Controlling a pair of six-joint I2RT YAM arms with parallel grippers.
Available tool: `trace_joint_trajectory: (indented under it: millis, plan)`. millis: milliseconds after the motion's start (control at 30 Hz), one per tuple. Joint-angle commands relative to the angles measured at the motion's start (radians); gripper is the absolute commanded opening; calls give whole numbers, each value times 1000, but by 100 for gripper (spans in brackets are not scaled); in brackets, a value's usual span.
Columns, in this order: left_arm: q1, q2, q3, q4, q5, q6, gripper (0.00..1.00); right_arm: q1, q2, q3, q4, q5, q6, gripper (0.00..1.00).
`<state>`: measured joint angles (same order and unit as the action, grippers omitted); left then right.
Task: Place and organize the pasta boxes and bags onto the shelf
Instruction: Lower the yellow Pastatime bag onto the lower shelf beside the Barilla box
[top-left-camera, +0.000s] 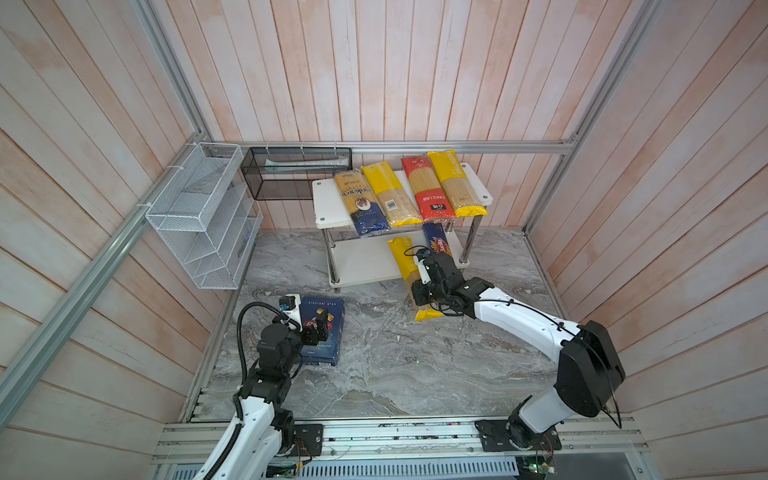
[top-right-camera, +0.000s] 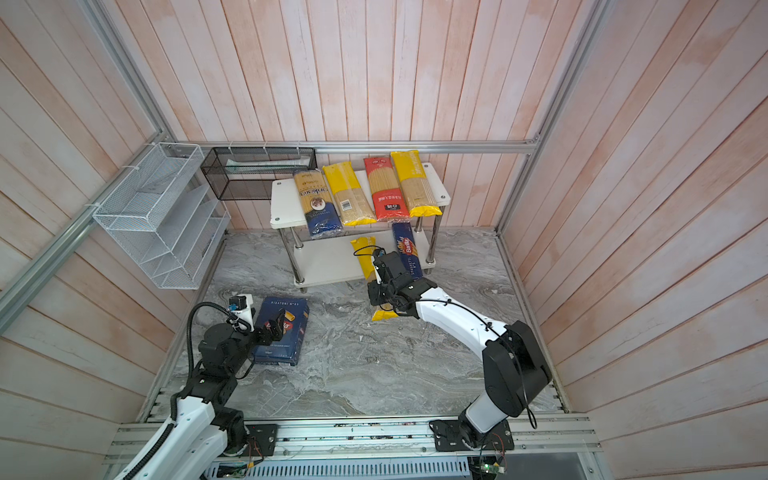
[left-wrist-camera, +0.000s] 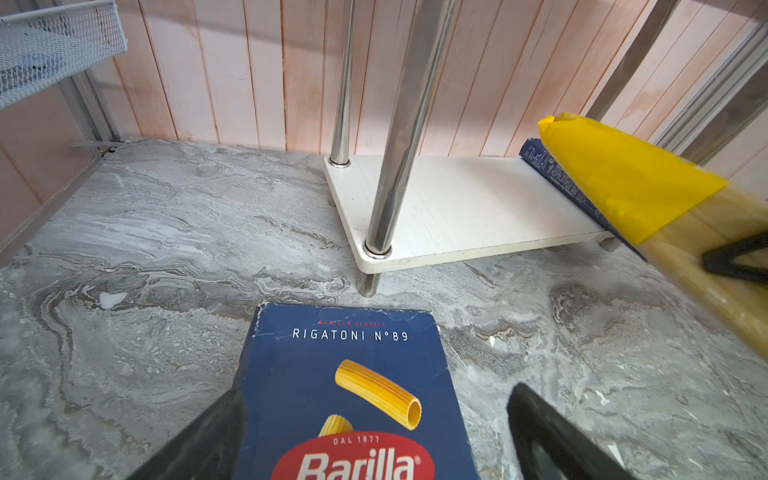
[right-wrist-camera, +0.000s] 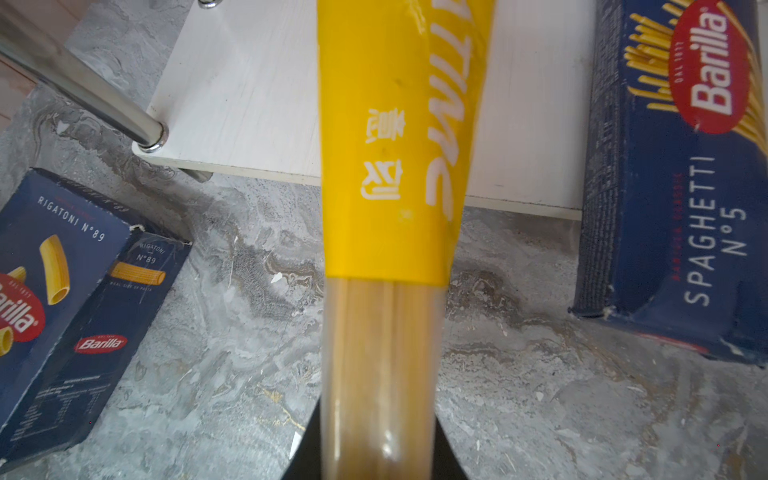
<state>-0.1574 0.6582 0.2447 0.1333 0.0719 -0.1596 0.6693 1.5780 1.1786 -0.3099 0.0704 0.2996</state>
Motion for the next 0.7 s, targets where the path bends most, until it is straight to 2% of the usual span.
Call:
trace_joint_trajectory:
  millis: [0,467,667]
  plan:
    - [4,-13,16,2,6,17,100,-11,-4,67,149,34,-1,0]
    - [4,-29,8,0,2,15,100,-83,75,97,193,16,-29,0]
    - [5,-34,8,0,0,14,100,-112,155,157,174,30,-58,0]
